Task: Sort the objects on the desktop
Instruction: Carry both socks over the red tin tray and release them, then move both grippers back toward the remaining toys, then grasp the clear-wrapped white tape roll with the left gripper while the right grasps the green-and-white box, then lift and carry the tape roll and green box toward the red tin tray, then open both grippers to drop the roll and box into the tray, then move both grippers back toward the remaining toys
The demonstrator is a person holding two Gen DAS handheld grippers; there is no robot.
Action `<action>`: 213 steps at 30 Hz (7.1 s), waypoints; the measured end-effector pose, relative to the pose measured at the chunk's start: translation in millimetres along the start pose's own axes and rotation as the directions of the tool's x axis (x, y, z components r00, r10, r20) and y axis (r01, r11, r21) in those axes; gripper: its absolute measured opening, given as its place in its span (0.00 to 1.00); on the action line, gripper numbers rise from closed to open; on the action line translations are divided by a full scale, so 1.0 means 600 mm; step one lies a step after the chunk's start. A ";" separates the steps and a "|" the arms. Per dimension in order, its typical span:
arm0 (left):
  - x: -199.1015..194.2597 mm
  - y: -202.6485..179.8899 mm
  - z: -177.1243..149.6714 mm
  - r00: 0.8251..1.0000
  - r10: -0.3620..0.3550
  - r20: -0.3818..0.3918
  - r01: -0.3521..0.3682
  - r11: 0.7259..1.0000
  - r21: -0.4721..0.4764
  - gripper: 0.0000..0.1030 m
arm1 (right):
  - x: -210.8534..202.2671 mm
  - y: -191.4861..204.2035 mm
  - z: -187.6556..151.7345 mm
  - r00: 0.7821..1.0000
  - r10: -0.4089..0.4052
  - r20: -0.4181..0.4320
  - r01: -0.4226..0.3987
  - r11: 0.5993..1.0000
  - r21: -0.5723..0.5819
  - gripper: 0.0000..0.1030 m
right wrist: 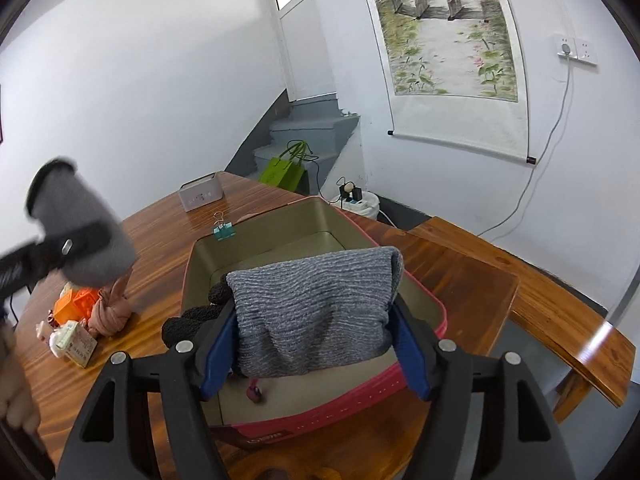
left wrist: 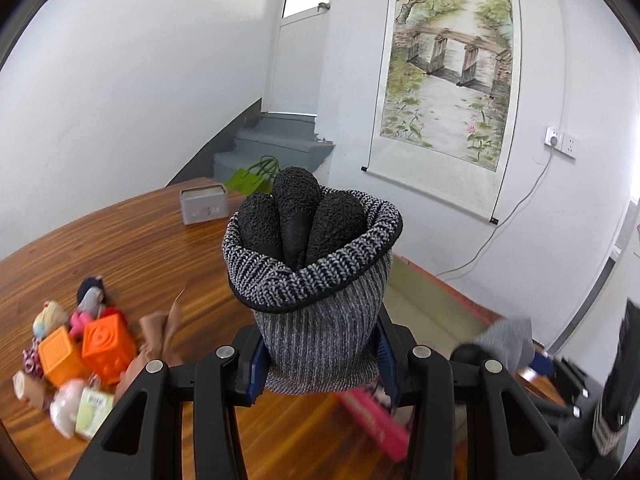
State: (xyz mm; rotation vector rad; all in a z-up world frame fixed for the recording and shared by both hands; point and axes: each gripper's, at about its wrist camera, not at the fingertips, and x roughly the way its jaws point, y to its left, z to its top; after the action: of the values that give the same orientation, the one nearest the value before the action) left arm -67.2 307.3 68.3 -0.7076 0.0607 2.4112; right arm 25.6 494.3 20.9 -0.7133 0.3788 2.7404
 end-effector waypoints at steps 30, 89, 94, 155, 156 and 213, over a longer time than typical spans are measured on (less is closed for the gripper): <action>0.032 0.057 -0.015 0.997 0.033 -0.064 -0.034 0.999 -0.011 0.77 | -0.011 0.063 -0.025 0.988 0.152 0.001 -0.152 0.988 0.027 0.78; -0.214 0.478 -0.256 0.923 0.351 -0.159 -0.384 0.862 -0.330 0.77 | 0.099 0.494 -0.116 0.919 0.333 -0.213 -0.375 0.905 -0.203 0.52; -0.184 0.503 -0.226 0.926 0.341 -0.161 -0.377 0.858 -0.350 0.77 | 0.087 0.494 -0.108 0.937 0.320 -0.140 -0.344 0.911 -0.226 0.52; -0.225 0.391 -0.193 0.845 0.531 -0.066 -0.525 0.799 -0.294 0.36 | 0.061 0.474 -0.121 0.892 0.417 -0.176 -0.447 0.872 -0.198 0.52; -0.222 0.383 -0.190 0.850 0.523 -0.061 -0.517 0.807 -0.286 0.36 | 0.060 0.467 -0.118 0.890 0.420 -0.176 -0.449 0.875 -0.184 0.52; 0.128 -0.001 -0.002 0.989 -0.098 -0.109 0.090 0.993 -0.080 0.55 | 0.022 -0.042 0.000 0.999 -0.033 -0.009 0.034 0.984 0.174 0.56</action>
State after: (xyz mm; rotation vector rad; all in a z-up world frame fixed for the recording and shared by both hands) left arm -117.6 349.7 28.9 -0.8620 -0.0169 2.2922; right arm 23.1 520.5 9.4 -0.6750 0.5943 2.6337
